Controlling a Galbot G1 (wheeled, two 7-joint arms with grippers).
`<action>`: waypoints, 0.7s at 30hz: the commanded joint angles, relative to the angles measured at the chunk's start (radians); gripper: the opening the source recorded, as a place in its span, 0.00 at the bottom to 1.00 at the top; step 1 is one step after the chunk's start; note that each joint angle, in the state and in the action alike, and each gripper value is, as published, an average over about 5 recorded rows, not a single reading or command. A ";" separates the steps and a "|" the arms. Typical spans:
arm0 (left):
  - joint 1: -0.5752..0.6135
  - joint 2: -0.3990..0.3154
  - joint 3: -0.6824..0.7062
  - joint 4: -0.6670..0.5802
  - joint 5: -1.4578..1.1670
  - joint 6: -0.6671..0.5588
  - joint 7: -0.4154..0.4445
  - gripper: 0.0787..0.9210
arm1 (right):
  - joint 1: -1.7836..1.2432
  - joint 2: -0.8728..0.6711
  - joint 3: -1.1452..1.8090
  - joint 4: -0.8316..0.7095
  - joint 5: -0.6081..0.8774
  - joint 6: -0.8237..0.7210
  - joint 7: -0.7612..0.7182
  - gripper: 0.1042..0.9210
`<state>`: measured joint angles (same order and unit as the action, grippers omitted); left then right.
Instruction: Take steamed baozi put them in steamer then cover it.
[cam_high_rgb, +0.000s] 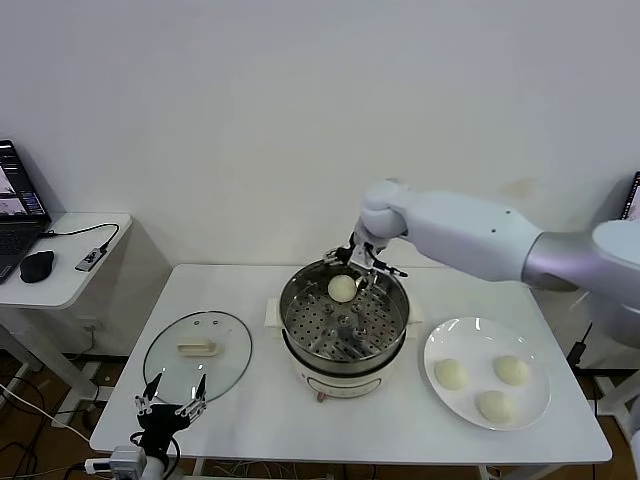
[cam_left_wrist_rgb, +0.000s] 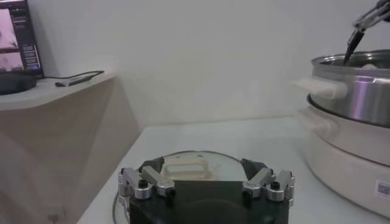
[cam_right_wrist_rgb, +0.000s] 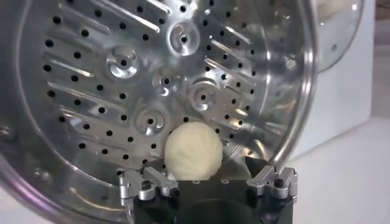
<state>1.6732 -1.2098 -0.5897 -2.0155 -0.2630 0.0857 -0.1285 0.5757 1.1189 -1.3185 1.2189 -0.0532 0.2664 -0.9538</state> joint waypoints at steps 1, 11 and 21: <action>0.000 0.011 0.001 -0.010 0.000 0.004 0.001 0.88 | 0.169 -0.214 -0.036 0.268 0.288 -0.386 -0.114 0.88; -0.002 0.041 0.006 -0.011 -0.002 0.004 0.001 0.88 | 0.249 -0.567 -0.100 0.507 0.386 -0.607 -0.087 0.88; -0.026 0.044 0.021 0.004 -0.002 0.007 0.001 0.88 | 0.125 -0.790 -0.107 0.587 0.236 -0.652 -0.065 0.88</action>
<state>1.6559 -1.1714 -0.5719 -2.0158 -0.2653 0.0910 -0.1276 0.7393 0.5662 -1.4072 1.6785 0.2127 -0.2664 -1.0193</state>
